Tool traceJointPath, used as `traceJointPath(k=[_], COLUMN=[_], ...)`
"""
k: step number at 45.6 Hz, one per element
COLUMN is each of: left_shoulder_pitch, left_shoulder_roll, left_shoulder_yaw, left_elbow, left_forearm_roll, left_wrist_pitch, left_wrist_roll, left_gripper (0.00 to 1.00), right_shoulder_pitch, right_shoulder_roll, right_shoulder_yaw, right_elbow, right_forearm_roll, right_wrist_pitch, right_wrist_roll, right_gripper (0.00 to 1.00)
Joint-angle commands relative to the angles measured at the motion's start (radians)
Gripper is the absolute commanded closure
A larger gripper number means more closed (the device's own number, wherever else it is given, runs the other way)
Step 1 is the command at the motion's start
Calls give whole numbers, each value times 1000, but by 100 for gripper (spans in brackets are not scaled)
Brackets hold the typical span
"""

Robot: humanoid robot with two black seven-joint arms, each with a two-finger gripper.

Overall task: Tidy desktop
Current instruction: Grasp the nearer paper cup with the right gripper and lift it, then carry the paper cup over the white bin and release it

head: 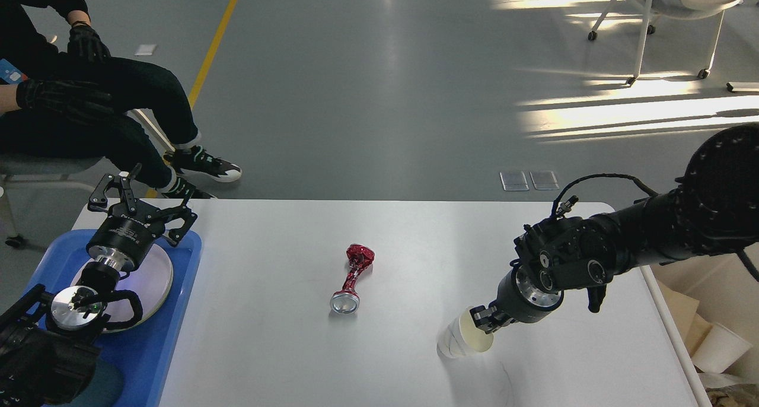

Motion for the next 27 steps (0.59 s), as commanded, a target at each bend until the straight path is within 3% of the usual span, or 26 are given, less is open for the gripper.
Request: traceJointPath(k=[1, 15, 27], left_shoulder_pitch=[0, 0, 0], left_shoulder_roll=[0, 0, 0], left_shoulder_yaw=[0, 0, 0], left_elbow=[0, 0, 0], left_forearm_roll=[1, 0, 0], left_wrist_pitch=[0, 0, 0], left_wrist_roll=[0, 0, 0], left_gripper=[4, 4, 4], right_shoulder_pitch=[37, 235, 474], right_shoulder_roll=[-7, -163, -380], right_shoulder_yaw=[0, 29, 38], right_elbow=[20, 109, 145], right_forearm_roll=[0, -2, 1], right_wrist_pitch=[0, 3, 28], right_wrist_roll=[1, 11, 12], right_gripper=[100, 100, 100])
